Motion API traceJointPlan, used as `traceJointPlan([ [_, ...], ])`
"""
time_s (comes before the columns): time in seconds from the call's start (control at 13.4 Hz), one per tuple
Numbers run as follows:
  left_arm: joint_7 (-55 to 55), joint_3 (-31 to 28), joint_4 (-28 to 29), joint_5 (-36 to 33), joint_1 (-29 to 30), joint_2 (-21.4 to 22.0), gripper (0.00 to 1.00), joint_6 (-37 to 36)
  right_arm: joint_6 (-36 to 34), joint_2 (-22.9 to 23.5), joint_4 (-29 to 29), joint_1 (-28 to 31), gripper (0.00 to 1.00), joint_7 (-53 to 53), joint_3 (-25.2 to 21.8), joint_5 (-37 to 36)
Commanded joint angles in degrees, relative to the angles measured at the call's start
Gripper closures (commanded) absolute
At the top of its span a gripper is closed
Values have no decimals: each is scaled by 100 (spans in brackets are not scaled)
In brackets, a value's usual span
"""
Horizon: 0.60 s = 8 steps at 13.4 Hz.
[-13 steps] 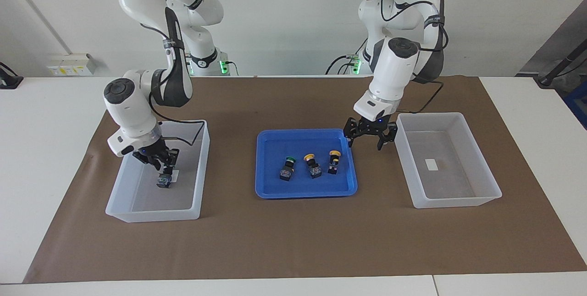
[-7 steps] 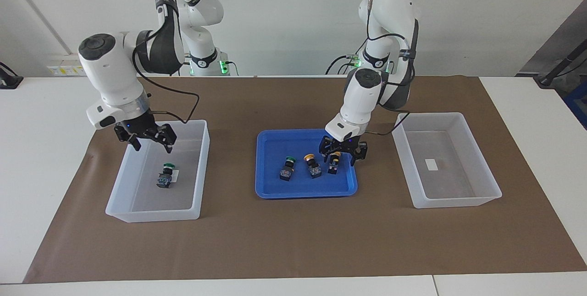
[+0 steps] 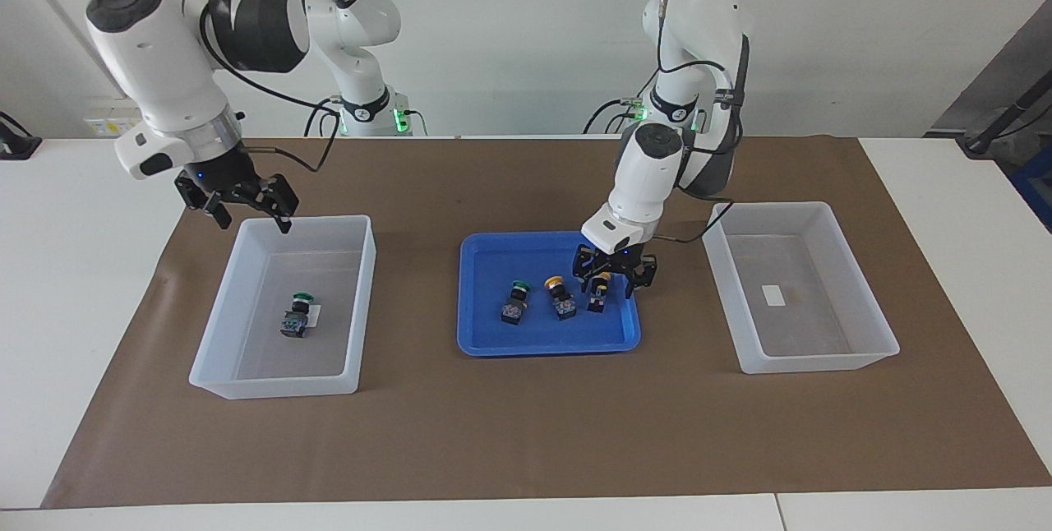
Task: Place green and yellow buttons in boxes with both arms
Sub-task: 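Grasp a yellow button with the left gripper while the right gripper withdraws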
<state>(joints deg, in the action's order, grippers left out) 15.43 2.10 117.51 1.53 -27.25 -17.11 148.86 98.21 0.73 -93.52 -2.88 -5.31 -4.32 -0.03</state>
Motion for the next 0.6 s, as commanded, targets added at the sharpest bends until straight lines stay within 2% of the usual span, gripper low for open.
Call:
traceJointPlan([
  [0.0, 57, -87, 71, 41, -114, 41, 100, 47, -469, 32, 343, 24, 0, -102, 202, -76],
  [0.22, 153, -96, 9, 41, -62, 216, 100, -93, -233, -38, 133, -46, 0, -128, 256, 12],
  [0.37, 153, -148, 0, 41, 43, 567, 100, -462, -197, -3, 115, -187, 0, -277, 265, 12],
  [0.52, 136, -148, -166, 41, 437, 761, 100, -603, 22, 137, 115, -414, 0, -479, 265, 12],
])
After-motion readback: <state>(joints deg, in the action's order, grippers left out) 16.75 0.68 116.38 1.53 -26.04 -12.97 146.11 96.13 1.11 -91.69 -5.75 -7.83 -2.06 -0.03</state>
